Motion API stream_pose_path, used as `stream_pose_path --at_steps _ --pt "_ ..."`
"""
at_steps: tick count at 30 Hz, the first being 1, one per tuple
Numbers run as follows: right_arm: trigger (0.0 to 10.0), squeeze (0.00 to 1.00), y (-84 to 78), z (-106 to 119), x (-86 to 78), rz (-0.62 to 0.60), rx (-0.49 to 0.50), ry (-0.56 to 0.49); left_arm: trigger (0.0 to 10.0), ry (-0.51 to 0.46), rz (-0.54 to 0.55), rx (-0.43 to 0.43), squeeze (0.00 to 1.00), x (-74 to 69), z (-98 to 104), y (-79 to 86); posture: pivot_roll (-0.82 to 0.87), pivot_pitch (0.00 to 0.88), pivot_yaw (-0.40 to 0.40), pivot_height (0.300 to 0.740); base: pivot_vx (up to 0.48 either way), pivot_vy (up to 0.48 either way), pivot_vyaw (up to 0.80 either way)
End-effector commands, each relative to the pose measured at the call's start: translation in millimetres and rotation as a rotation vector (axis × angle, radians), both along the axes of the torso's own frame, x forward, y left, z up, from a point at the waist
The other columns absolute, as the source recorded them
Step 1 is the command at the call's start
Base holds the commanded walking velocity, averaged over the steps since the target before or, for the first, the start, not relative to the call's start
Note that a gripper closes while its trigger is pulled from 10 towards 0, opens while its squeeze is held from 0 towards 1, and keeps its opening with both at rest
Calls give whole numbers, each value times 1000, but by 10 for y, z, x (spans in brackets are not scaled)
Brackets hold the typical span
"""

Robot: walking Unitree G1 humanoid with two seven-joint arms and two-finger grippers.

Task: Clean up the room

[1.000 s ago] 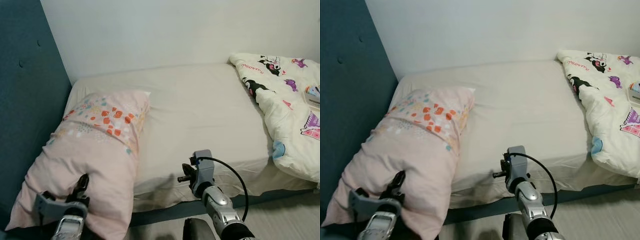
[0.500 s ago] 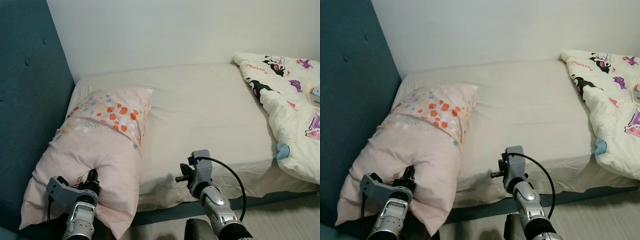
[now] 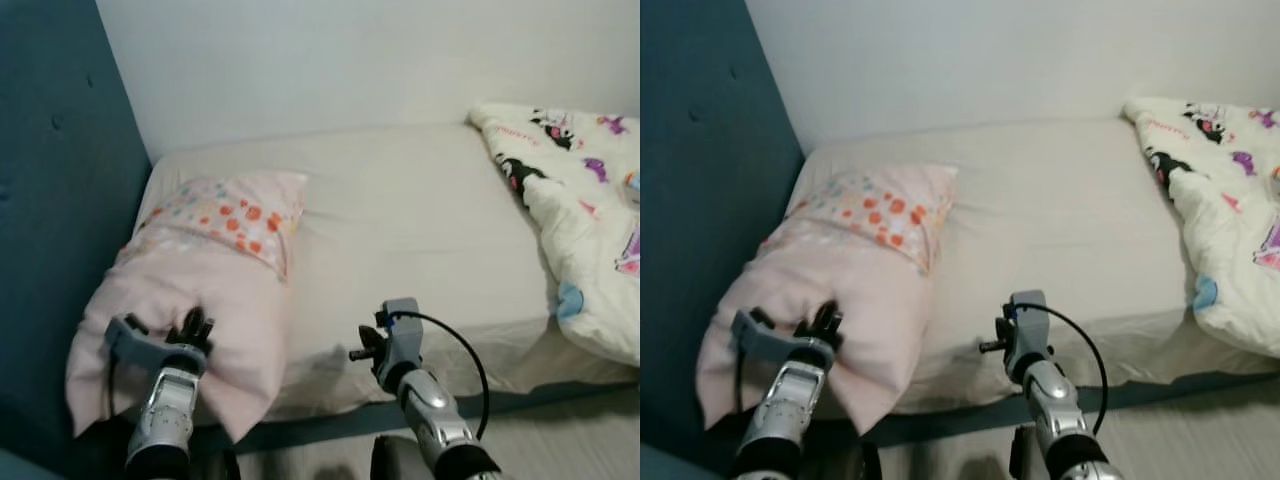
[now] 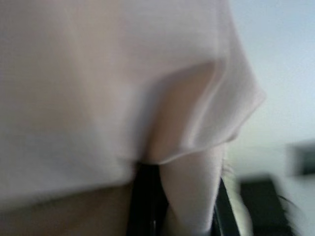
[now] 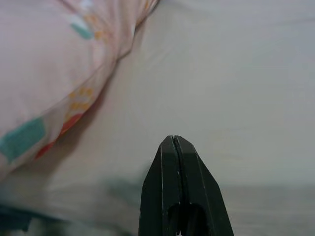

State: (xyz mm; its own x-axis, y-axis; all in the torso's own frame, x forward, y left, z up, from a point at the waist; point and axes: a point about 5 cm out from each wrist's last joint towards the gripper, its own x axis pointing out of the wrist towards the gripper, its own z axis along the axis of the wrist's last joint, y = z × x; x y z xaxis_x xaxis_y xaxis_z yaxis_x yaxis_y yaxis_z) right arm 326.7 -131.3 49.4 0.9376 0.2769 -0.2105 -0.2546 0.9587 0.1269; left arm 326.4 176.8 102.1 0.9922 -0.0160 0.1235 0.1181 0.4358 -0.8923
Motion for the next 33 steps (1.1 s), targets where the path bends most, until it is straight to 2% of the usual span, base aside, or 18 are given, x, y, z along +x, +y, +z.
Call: stream_pose_path --at_steps 1,4,6,7,8,10,11,12,14,15,16,18,20,23,27,31,32,33 --pt "10000 0 -12 -26 5 -34 44 33 0 -209 -145 -45 0 -22 369 -95 -26 155 -26 582 0 0 0" --pt "10000 0 -21 -3 31 -53 71 35 0 -265 -204 -80 0 -77 476 -82 -26 155 -26 582 0 0 0" --pt "10000 0 -37 37 69 -86 147 39 0 -306 -247 -120 0 -160 561 -4 -18 155 -23 582 0 0 0" --pt "10000 0 -40 74 97 -98 222 39 0 -315 -274 -123 0 -213 590 41 -13 155 -21 582 0 0 0" --pt "10000 0 -40 74 97 -98 222 39 0 -315 -274 -123 0 -213 590 41 -13 155 -21 582 0 0 0" --pt "10000 12 -74 169 167 -120 370 28 0 -315 -322 -96 0 -331 613 135 -2 157 -19 582 0 0 0" --pt "10000 243 -96 208 199 -128 427 27 0 -311 -331 -94 0 -377 615 182 -2 157 -19 582 0 0 0" --pt "10000 612 -122 238 224 -135 457 25 0 -305 -330 -99 0 -417 619 227 11 160 -15 582 0 0 0" --pt "10000 612 -138 254 238 -140 471 24 0 -302 -328 -104 0 -439 622 253 11 160 -15 582 0 0 0" --pt "10000 1000 -169 278 262 -150 517 31 0 -293 -319 -114 0 -474 623 303 15 161 -14 582 0 0 0" --pt "10000 1000 -240 347 320 -179 649 37 0 -282 -312 -115 0 -592 628 413 22 160 -13 582 0 0 0" --pt "10000 1000 -240 347 320 -179 649 37 0 -282 -312 -115 0 -592 628 413 22 160 -13 582 0 0 0" --pt "10000 1000 -260 391 352 -168 738 47 0 -272 -324 -107 0 -706 626 489 37 160 -11 582 0 0 0" --pt "10000 1000 -259 404 361 -156 766 53 0 -267 -332 -103 0 -755 625 515 37 160 -11 582 0 0 0" --pt "10000 1000 -205 460 397 -107 955 95 0 -267 -396 -88 0 -988 667 594 54 157 -10 582 0 0 0" --pt "10000 1000 -210 459 405 -143 1107 124 0 -250 -439 -79 0 -1101 662 598 75 155 -11 582 0 0 0" --pt "10000 1000 -210 459 405 -143 1107 124 0 -250 -439 -79 0 -1101 662 598 75 155 -11 582 0 0 0" --pt "10000 1000 -210 451 406 -168 1181 142 0 -248 -475 -66 0 -1159 681 579 81 154 -11 582 0 0 0"
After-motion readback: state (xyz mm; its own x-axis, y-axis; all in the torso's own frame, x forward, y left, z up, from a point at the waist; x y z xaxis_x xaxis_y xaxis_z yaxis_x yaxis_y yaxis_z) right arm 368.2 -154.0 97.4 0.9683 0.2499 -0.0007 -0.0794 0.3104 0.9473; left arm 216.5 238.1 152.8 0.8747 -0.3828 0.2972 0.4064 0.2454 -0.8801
